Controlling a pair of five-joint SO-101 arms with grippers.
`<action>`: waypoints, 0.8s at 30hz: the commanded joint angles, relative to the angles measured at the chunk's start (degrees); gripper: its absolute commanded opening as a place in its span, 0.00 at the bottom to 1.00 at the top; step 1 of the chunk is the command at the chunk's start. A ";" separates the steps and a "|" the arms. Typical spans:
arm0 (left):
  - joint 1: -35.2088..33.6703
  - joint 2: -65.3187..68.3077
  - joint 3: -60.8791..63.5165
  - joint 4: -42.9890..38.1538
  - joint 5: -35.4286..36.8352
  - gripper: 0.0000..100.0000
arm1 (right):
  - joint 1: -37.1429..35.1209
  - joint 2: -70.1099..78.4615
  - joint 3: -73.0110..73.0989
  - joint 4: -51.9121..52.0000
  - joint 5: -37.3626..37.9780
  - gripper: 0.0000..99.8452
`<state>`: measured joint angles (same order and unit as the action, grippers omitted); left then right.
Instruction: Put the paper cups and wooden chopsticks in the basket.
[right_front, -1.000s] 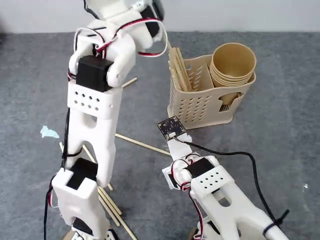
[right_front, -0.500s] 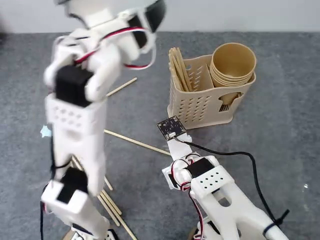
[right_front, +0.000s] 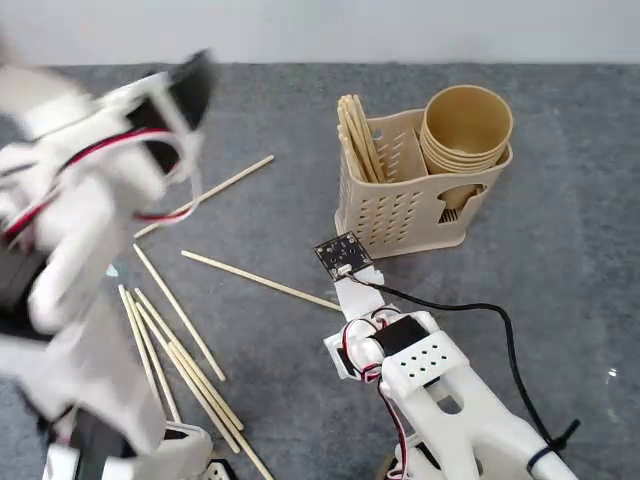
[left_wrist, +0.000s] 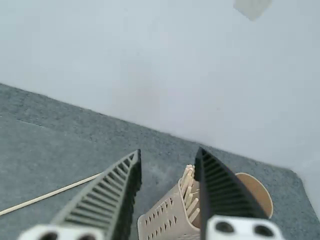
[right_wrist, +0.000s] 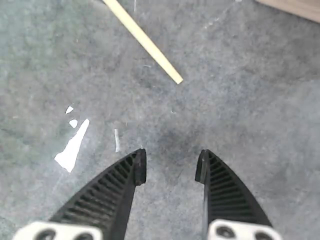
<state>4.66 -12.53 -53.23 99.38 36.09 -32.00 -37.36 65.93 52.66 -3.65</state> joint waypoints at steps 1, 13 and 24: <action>-2.73 -10.11 8.92 1.23 -3.96 0.04 | 0.48 -1.63 -0.35 -0.92 0.79 0.18; -23.65 -39.47 54.11 -2.99 -13.01 0.01 | 0.48 -1.80 -2.11 -0.75 0.35 0.18; -38.07 -48.70 87.16 -9.32 -18.29 0.01 | 0.31 -1.80 -10.46 4.00 0.26 0.18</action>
<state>-30.95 -59.30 28.44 92.79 18.77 -32.00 -37.36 62.33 53.80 -3.65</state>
